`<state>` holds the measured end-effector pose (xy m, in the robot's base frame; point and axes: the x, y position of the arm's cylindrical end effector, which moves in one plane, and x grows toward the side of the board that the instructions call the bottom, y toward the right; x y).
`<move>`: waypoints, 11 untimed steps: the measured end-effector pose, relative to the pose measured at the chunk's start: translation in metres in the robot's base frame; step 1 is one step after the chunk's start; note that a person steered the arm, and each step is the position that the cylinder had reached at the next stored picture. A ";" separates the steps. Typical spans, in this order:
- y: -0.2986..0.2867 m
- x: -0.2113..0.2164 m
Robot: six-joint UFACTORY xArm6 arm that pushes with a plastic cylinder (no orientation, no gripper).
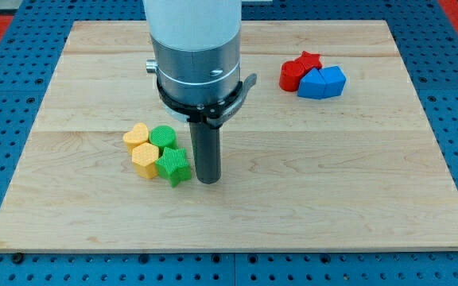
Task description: Move the green star to the right side of the yellow heart
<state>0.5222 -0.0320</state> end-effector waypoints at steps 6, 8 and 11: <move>-0.056 -0.009; -0.082 -0.053; -0.044 -0.073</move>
